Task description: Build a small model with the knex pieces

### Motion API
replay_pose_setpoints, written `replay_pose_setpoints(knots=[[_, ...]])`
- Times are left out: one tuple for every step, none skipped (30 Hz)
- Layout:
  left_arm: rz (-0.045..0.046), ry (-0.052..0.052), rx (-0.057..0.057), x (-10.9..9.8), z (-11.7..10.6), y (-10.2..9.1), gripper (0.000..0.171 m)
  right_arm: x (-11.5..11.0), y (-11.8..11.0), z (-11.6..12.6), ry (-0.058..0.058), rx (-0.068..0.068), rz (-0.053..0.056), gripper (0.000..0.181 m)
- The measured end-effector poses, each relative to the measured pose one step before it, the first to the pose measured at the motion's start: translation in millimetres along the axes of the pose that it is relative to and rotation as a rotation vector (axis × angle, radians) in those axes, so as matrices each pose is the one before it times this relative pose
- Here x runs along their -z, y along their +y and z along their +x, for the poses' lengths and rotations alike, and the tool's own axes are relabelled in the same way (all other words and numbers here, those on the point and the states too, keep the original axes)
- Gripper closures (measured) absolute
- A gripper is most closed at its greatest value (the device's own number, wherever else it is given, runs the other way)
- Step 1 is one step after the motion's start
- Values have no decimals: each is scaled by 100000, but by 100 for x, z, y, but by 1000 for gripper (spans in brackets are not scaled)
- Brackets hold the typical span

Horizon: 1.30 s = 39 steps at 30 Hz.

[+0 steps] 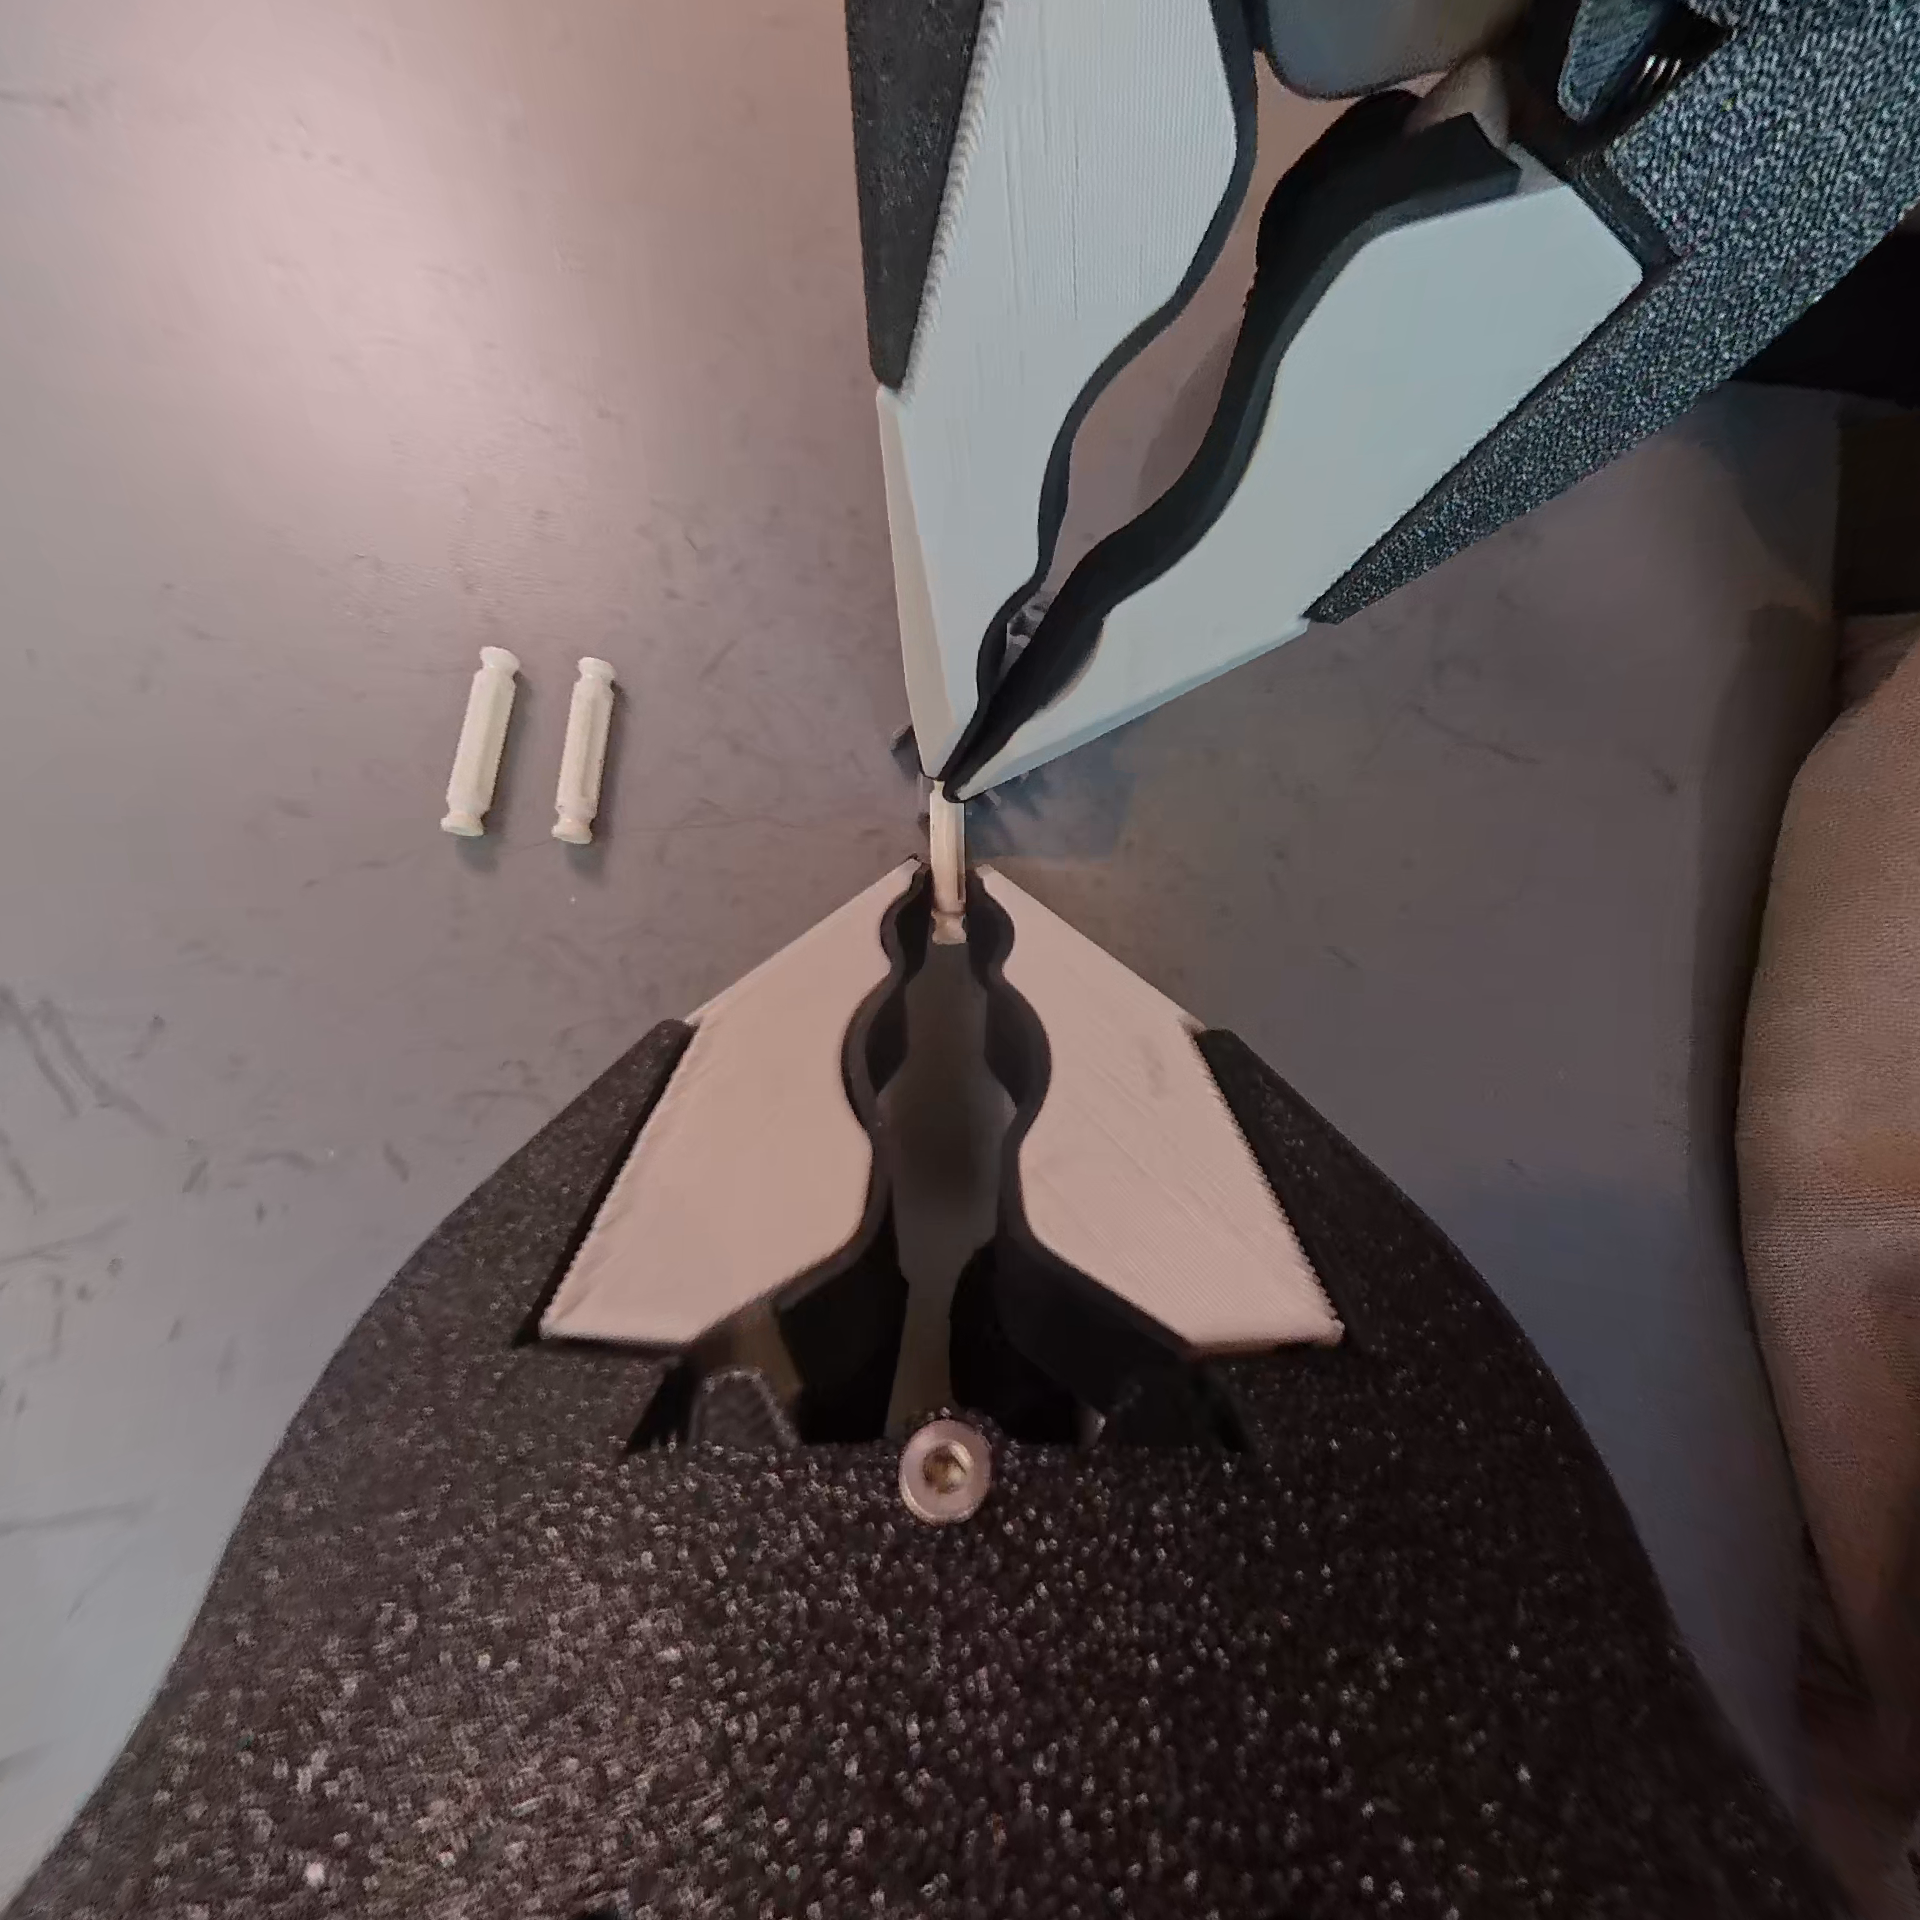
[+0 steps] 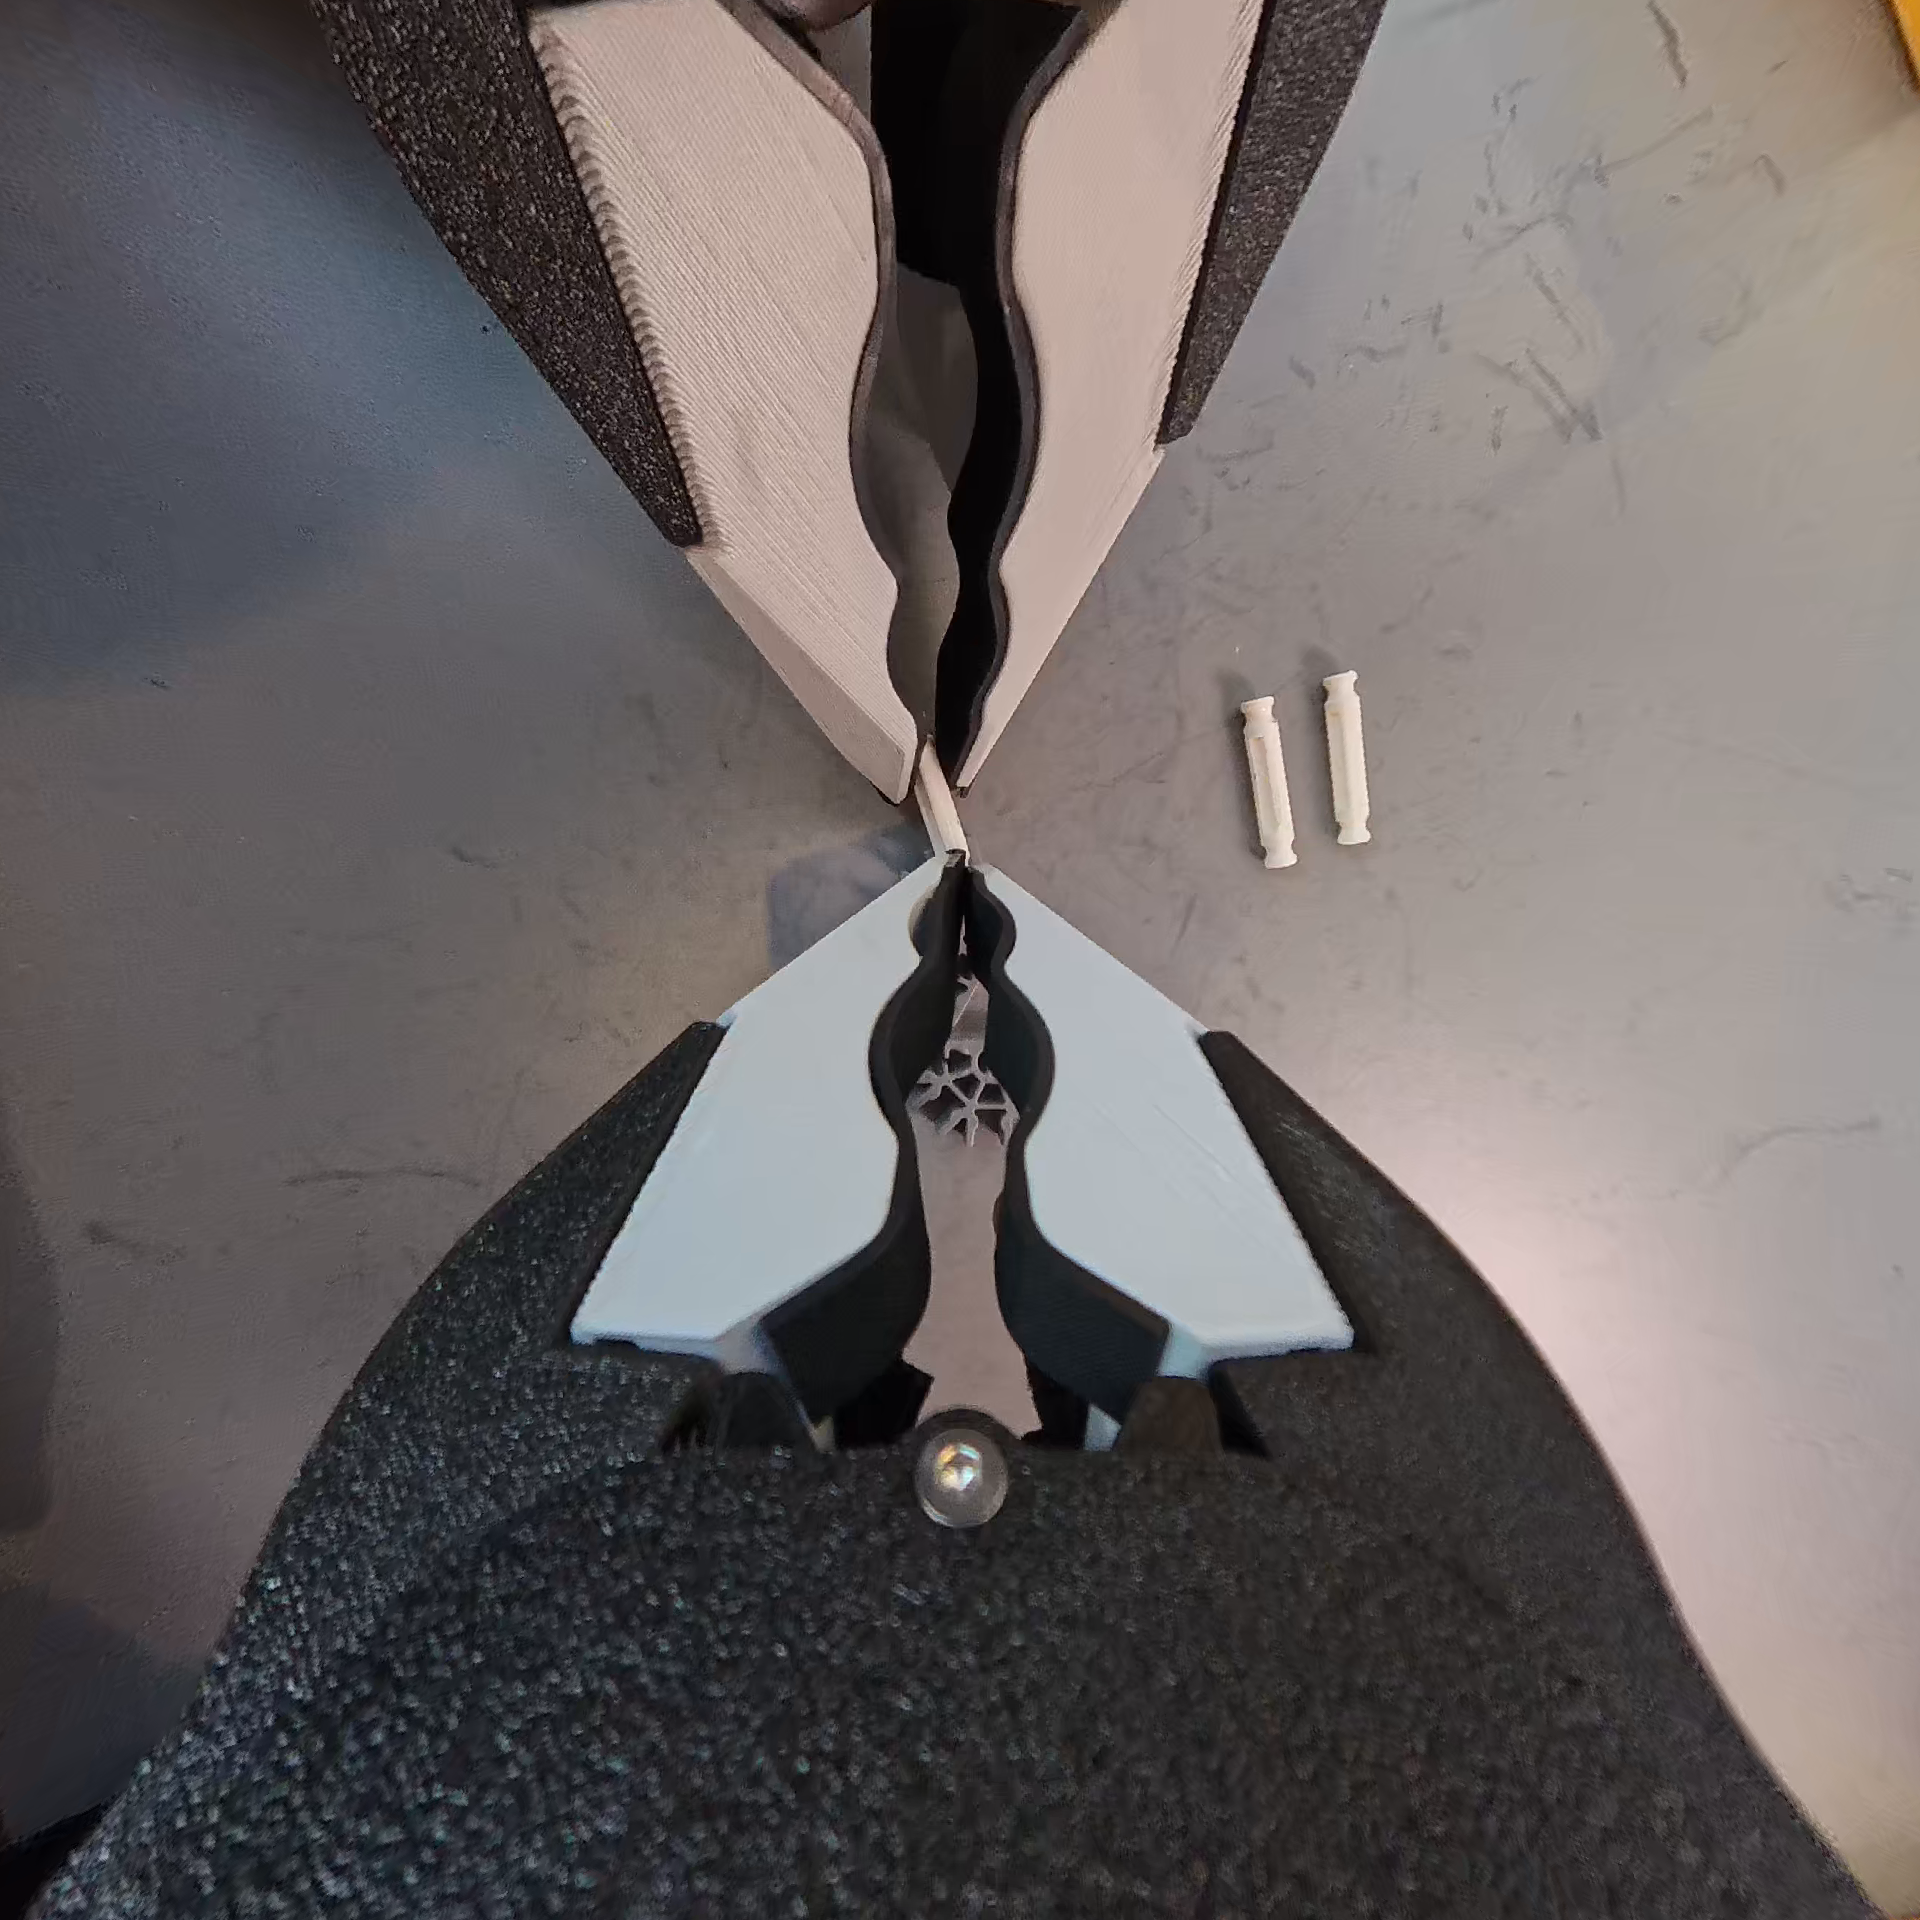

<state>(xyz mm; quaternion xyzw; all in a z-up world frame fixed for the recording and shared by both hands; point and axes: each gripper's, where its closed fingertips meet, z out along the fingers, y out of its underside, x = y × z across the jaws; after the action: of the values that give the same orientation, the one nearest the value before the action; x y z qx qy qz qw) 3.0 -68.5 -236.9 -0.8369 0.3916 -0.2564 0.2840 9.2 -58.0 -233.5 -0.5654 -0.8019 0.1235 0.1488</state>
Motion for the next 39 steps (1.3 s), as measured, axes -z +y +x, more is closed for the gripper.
replay_pose_setpoints(knots=[[-151,234,261,6,6,17,165,-39,-65,-29,-232,930,-798,181],[-72,343,282,31,-6,14,165,-28,-5,-15,-433,575,-1040,181],[-49,303,-13,37,-8,27,165,-17,-9,-11,-455,690,-982,181],[22,239,-296,40,-13,33,165,-29,-15,-13,-393,716,-884,181],[17,174,-283,50,-18,44,164,-27,-21,-21,-203,837,-827,181],[-114,88,-56,52,-31,35,164,-25,-31,-17,11,1037,-810,181],[-280,-34,66,62,-40,41,163,-39,-35,-20,0,921,-676,181],[-500,-79,-63,87,-37,58,161,-199,167,-79,-423,874,-1682,181],[-707,-30,-290,130,-31,107,160,8,-192,-50,-397,914,511,181],[-663,193,-220,129,-24,125,159,-4,-49,-7,-64,1770,-316,181],[-331,456,-182,108,-13,103,158,-6,-44,-21,-32,1170,135,181],[175,508,-395,54,11,69,158,1,-50,-7,11,634,783,181],[591,433,-531,14,4,17,158,-3,-48,1,53,-370,1484,181],[712,188,-256,-8,-37,-9,158,3,-94,40,285,-1224,2288,181],[588,-298,203,-1,-104,-20,160,-96,-375,165,1453,-1409,5205,181],[278,-510,575,-10,-132,-1,163,-63,-286,400,2637,-2319,6216,181],[-56,-214,713,6,-61,-1,164,193,55,566,2810,-2915,4813,181],[-222,196,568,8,43,15,164,577,20,745,3814,-3202,5542,174],[-214,33,644,19,22,-5,163,946,-142,570,2616,-4975,6488,166],[-90,149,761,16,26,6,163,1068,-41,108,-143,-5794,5132,163],[59,668,589,12,73,2,162,935,285,-290,-1645,-5032,2385,158],[83,1332,480,32,149,1,160,685,617,-239,-220,-3150,-386,154],[22,2138,453,53,250,19,157,425,633,-12,2598,-899,-776,152],[-124,3566,449,32,458,61,154,138,603,-353,1291,277,-985,152],[-408,5532,602,16,759,128,154,-140,598,-729,-1143,251,-1552,152],[-629,6407,623,-18,922,165,153,-337,481,-578,-757,252,-1336,151],[-198,4356,87,-11,657,61,152,-408,365,-317,-13,790,-828,151],[987,966,-542,78,177,-159,152,-339,322,-69,246,1051,-847,151],[1690,436,-631,174,114,-294,152,-200,243,206,751,730,-447,150],[2036,1101,-215,225,174,-334,152,-34,95,295,490,11,112,149],[2343,552,53,244,52,-361,152,117,-44,208,-511,-308,798,148],[2035,-1569,163,202,-313,-297,152,199,-81,159,-914,-351,914,146],[737,-3720,268,113,-694,-77,153,170,106,122,-1250,-410,-96,143],[-738,-4765,366,-30,-862,166,153,86,258,228,-632,-455,-1083,141],[-1561,-2714,373,-191,-522,318,153,-2,333,314,241,-265,-1415,139],[-1394,1210,278,-292,171,265,153,-92,325,194,-230,-77,-1359,136],[-1081,2859,-35,-332,519,158,153,-137,277,6,-979,-10,-1094,135],[-1083,2291,-1110,-330,528,115,154,-133,49,0,-842,-92,307,136],[-898,2208,-2280,-263,577,75,154,-78,-163,-65,-1339,-628,1377,139]])
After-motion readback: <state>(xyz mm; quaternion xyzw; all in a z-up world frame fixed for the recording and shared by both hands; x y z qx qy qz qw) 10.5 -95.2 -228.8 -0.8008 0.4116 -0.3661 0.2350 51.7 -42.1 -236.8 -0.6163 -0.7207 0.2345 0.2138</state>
